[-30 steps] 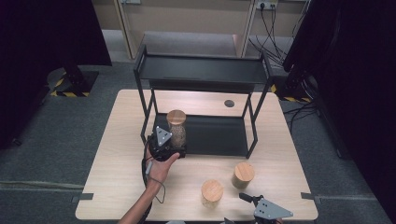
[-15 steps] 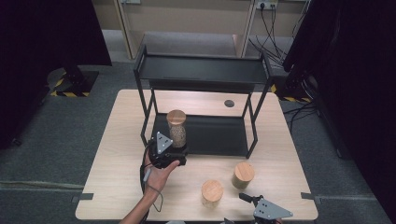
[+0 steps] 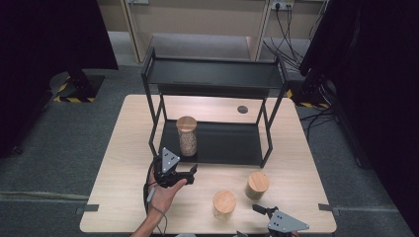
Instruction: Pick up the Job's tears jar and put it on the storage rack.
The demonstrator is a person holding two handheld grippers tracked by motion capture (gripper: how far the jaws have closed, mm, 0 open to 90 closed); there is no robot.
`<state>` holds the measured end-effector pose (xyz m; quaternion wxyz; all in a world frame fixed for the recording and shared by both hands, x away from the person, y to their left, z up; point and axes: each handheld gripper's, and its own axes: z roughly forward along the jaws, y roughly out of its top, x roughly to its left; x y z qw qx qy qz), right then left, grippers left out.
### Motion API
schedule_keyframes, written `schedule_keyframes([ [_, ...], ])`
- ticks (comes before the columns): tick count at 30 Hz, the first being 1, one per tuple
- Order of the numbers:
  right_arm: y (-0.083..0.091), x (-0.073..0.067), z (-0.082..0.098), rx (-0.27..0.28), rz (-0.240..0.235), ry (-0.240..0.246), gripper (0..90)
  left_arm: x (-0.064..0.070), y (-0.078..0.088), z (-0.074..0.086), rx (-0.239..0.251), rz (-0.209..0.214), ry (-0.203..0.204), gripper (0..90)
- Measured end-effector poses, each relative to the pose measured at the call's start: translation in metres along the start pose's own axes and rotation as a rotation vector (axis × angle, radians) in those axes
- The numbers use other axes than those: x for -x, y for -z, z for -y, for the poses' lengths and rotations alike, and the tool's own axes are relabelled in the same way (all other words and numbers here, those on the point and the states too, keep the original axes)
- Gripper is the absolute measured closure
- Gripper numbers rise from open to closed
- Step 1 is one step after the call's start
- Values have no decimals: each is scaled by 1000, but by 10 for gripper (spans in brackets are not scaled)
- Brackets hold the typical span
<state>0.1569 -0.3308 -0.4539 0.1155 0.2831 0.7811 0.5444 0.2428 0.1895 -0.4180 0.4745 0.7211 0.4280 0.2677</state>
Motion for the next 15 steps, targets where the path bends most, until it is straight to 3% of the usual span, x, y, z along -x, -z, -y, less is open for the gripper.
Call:
schedule_keyframes([
  [15,1,-1,0,1,2,3,15,3,17,11,31,32,9,28],
])
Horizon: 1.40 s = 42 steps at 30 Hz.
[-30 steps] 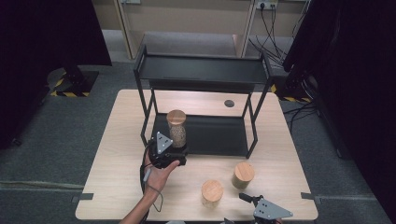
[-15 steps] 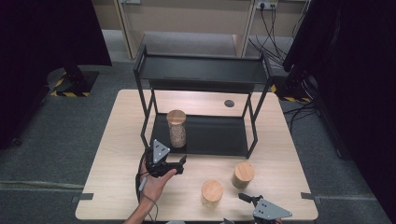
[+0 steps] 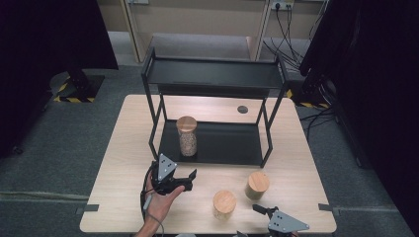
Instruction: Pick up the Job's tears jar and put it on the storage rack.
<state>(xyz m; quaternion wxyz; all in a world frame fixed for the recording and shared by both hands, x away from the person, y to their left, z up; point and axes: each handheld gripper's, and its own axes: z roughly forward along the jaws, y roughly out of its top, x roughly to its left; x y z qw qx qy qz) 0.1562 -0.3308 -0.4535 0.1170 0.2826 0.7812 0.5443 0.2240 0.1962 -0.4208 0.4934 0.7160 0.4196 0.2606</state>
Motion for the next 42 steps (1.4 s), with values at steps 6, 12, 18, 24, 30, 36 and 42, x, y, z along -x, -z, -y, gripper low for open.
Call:
schedule_keyframes([
  [6,0,0,0,1,1,2,15,2,7,5,7,19,3,28],
  [12,1,0,0,2,2,1,15,4,14,12,18,40,8,28],
  [18,0,0,0,1,2,2,15,6,21,16,27,47,-7,29],
  [24,1,0,0,4,5,1,15,8,27,20,32,53,-8,29],
  [30,0,-1,0,4,5,0,15,8,33,27,36,61,3,30],
  [36,1,-1,0,6,6,-4,15,11,37,34,33,61,6,30],
  [42,0,-2,-1,7,3,-4,15,12,39,39,36,57,-5,30],
])
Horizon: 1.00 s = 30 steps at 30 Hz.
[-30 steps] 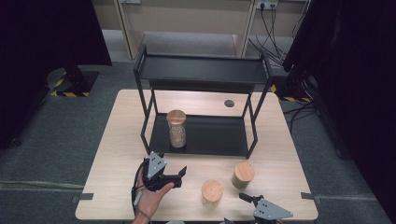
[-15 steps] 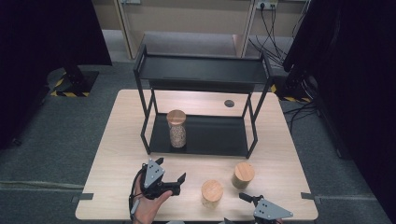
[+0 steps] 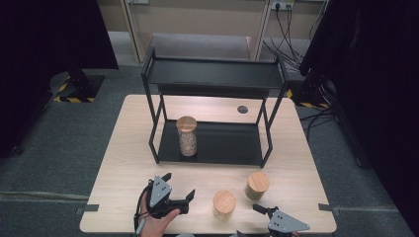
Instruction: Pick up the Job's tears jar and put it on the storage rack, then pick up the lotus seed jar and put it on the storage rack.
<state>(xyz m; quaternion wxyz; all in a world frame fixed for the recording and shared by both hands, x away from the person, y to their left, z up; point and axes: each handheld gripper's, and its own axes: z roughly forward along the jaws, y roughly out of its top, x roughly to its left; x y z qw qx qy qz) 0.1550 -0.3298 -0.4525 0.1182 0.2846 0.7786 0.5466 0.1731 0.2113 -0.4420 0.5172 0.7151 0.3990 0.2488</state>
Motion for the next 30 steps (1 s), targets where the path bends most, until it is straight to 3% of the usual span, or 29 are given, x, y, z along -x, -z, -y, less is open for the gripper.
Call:
schedule_keyframes([
  [14,-1,-1,0,-2,0,2,15,0,3,15,4,28,13,29],
  [30,1,0,-1,4,3,12,15,-2,5,21,-9,15,23,29],
])
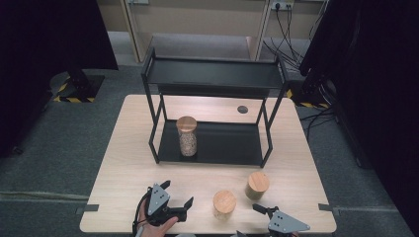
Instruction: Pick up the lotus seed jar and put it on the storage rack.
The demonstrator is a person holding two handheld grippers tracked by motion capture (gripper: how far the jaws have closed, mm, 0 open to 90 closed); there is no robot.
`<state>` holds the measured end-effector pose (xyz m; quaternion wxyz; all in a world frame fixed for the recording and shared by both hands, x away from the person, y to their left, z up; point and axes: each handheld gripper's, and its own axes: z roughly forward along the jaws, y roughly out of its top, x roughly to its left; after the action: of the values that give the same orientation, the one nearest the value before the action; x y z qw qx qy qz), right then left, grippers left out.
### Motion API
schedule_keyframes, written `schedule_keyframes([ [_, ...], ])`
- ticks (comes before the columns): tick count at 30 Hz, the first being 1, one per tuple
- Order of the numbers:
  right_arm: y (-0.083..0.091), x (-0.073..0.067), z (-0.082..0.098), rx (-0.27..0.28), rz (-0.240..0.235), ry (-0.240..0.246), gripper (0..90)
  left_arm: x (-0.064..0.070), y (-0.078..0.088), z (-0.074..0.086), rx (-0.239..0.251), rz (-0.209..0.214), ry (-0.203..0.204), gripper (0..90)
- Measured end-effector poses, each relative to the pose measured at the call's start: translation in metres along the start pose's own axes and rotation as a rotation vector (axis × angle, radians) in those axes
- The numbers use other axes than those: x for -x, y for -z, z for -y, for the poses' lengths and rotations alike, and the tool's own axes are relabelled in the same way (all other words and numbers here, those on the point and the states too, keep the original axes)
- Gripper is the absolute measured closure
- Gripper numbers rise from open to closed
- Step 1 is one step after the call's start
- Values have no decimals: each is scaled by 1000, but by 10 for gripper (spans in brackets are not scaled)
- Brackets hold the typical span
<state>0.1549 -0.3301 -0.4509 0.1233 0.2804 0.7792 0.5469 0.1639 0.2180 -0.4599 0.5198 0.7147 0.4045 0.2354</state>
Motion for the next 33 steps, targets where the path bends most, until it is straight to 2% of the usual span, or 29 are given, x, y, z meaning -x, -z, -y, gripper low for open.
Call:
schedule_keyframes([
  [12,-3,1,-2,-12,15,-7,16,-2,-2,3,-13,-10,5,29],
  [18,-7,1,-5,-10,8,7,16,-1,-3,3,-16,-11,-3,30],
  [21,-12,0,-8,-12,9,12,16,-1,-3,3,-18,-14,-17,32],
  [33,-31,-4,-16,-47,3,40,20,-1,-1,3,-5,-11,-14,32],
])
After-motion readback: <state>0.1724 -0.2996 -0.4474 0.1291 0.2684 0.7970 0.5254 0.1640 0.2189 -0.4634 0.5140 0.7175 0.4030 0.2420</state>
